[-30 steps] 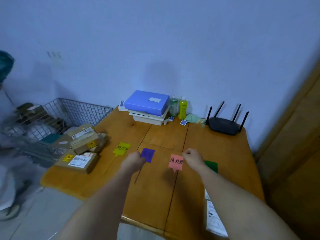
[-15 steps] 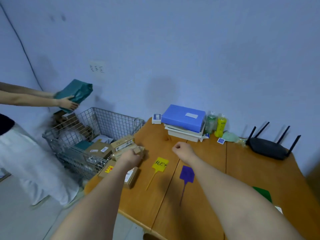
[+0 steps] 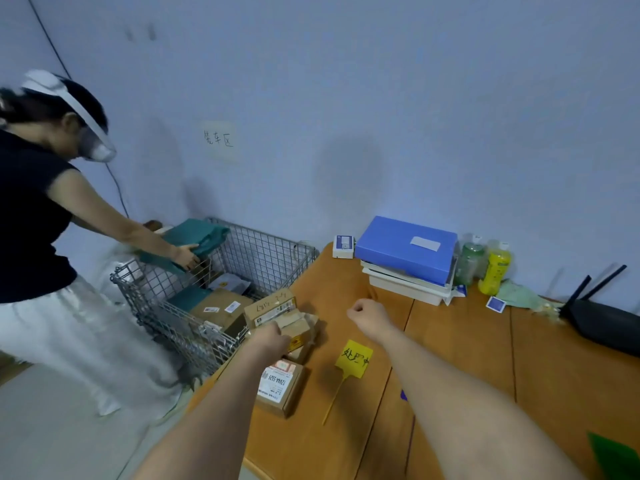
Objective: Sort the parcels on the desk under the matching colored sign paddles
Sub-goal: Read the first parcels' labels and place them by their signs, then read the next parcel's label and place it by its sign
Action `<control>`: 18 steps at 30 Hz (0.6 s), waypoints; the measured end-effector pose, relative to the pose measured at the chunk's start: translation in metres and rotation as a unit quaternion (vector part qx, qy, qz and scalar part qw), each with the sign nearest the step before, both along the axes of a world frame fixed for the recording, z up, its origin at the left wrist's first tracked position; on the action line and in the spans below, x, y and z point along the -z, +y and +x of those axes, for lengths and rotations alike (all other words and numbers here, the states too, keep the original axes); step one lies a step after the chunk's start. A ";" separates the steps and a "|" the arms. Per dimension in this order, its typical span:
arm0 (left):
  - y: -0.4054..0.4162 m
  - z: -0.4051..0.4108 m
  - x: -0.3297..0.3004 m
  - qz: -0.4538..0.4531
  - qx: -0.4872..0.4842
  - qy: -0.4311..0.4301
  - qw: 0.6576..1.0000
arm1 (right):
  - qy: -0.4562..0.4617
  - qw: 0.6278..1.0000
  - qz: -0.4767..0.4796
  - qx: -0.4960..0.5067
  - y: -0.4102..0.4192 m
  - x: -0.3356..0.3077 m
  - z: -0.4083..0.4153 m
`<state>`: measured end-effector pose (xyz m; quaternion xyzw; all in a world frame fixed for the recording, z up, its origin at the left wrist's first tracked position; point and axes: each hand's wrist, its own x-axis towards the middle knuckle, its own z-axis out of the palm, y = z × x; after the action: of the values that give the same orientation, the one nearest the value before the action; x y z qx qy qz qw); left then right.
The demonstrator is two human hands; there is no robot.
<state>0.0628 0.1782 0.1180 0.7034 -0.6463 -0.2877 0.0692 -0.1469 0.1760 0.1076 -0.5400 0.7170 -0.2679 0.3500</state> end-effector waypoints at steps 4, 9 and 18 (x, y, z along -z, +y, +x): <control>-0.041 0.007 0.004 -0.001 -0.001 -0.036 0.999 | -0.017 1.000 0.012 -0.015 -0.040 0.011 0.014; -0.085 0.017 0.020 0.003 0.005 -0.065 0.998 | -0.050 0.998 0.029 -0.001 -0.072 0.025 0.027; -0.165 0.026 0.065 -0.011 0.145 -0.182 0.973 | -0.038 0.992 0.088 0.084 -0.102 0.051 0.020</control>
<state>0.0892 0.0128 0.0529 0.6421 -0.7460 -0.1550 -0.0841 -0.1272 0.0742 0.0565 -0.4349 0.7668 -0.2524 0.3990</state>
